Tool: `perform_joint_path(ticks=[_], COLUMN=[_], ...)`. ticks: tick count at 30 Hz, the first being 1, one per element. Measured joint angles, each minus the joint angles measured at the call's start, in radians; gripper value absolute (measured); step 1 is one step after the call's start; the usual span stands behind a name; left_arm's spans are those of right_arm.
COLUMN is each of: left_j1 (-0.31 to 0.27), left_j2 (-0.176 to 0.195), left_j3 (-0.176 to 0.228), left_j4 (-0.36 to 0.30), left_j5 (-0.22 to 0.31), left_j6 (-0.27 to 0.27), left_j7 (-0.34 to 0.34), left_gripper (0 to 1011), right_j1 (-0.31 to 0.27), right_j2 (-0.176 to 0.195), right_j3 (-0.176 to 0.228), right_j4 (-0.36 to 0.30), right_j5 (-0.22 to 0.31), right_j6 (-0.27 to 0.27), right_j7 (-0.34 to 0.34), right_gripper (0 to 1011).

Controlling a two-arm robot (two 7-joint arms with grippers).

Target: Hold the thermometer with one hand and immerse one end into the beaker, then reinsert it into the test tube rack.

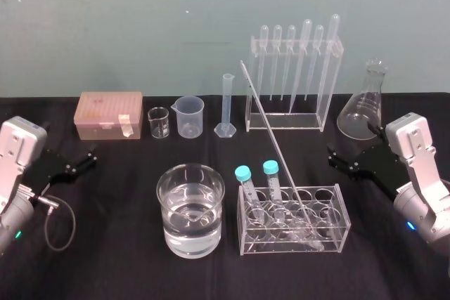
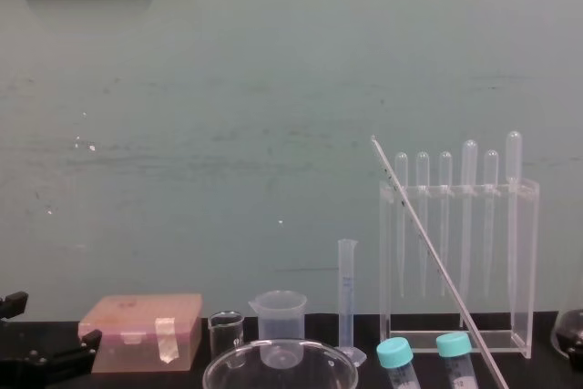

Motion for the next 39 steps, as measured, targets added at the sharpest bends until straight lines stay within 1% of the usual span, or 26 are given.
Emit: perform_joint_path(ticks=[39], left_j1=[0.000], left_j2=[0.000], left_j3=[0.000], left_j4=[0.000], left_j5=[0.000], left_j6=[0.000], left_j7=[0.000], left_gripper=[1008], right_j1=[0.000], right_j2=[0.000], right_j3=[0.000], right_j4=[0.000], right_j5=[0.000], right_j6=[0.000], right_j7=[0.000], right_gripper=[1003])
